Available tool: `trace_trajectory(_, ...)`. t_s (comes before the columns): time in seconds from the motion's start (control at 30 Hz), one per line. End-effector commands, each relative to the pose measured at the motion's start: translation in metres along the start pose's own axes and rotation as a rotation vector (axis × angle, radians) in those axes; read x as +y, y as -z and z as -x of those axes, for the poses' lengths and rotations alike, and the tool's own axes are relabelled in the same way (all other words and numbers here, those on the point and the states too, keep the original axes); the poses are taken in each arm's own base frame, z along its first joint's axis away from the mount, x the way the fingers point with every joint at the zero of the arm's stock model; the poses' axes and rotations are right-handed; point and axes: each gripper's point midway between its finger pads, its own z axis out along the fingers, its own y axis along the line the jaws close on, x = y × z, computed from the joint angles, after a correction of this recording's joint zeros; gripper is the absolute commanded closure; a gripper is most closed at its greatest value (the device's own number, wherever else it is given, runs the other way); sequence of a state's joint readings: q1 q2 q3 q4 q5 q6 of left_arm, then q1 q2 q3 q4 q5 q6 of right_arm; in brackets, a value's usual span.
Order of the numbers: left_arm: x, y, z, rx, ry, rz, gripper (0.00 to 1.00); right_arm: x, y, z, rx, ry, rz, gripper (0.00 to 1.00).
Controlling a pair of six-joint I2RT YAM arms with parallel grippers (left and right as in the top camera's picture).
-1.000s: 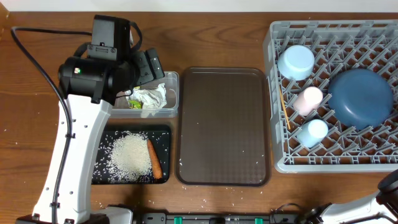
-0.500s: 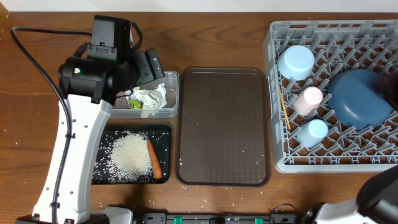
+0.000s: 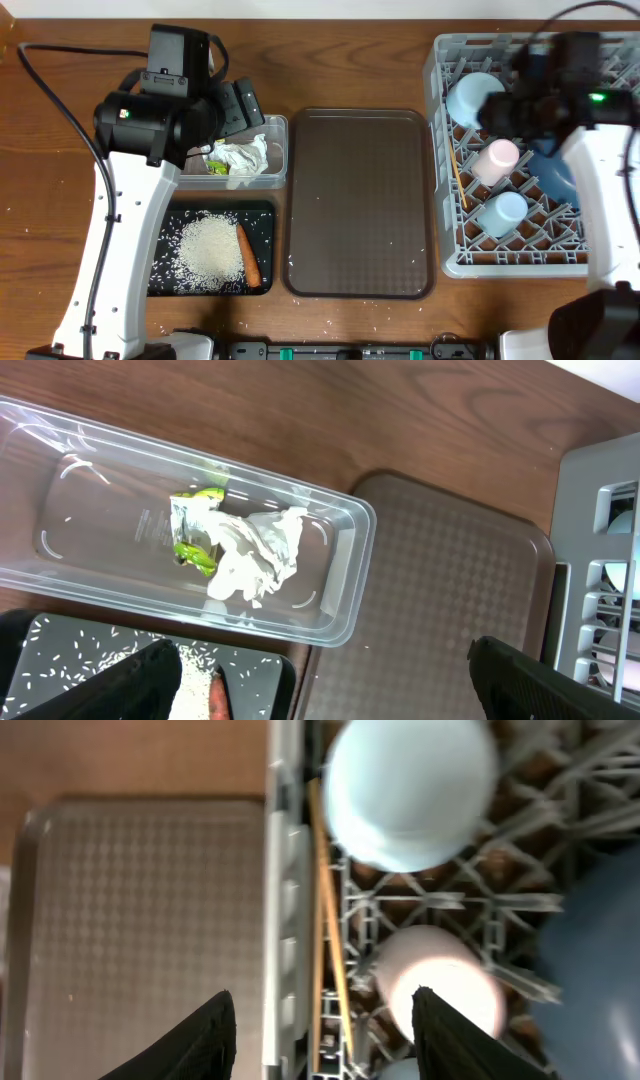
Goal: Sort waste into correct bins and load items into the dishwasher rack
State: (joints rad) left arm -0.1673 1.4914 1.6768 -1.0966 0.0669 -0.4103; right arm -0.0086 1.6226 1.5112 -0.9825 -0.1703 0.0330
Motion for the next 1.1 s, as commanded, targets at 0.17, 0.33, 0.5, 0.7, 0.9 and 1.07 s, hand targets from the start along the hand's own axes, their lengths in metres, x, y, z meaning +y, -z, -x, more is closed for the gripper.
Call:
trace_trajectory(0.17,0.004,0.0,0.002,-0.009,-0.007,0.02,0.06,0.022,-0.042,-0.02,0.115,0.087,-0.036,0.48)
trace_trajectory(0.33,0.004,0.0,0.002,-0.009,-0.007,0.02,0.06,0.026,-0.066,-0.031,0.177,0.084,-0.034,0.6)
trace_trajectory(0.5,0.004,0.0,0.002,-0.009,-0.007,0.02,0.06,0.029,-0.085,-0.039,0.225,0.089,-0.034,0.62)
trace_trajectory(0.7,0.004,0.0,0.002,-0.009,-0.007,0.02,0.06,0.03,-0.089,-0.042,0.237,0.093,-0.033,0.73)
trace_trajectory(0.9,0.004,0.0,0.002,-0.009,-0.007,0.02,0.06,0.039,-0.09,-0.034,0.204,0.102,-0.012,0.71)
trace_trajectory(1.07,0.004,0.0,0.002,-0.009,-0.007,0.02,0.06,0.059,-0.084,-0.025,0.177,0.13,0.029,0.69)
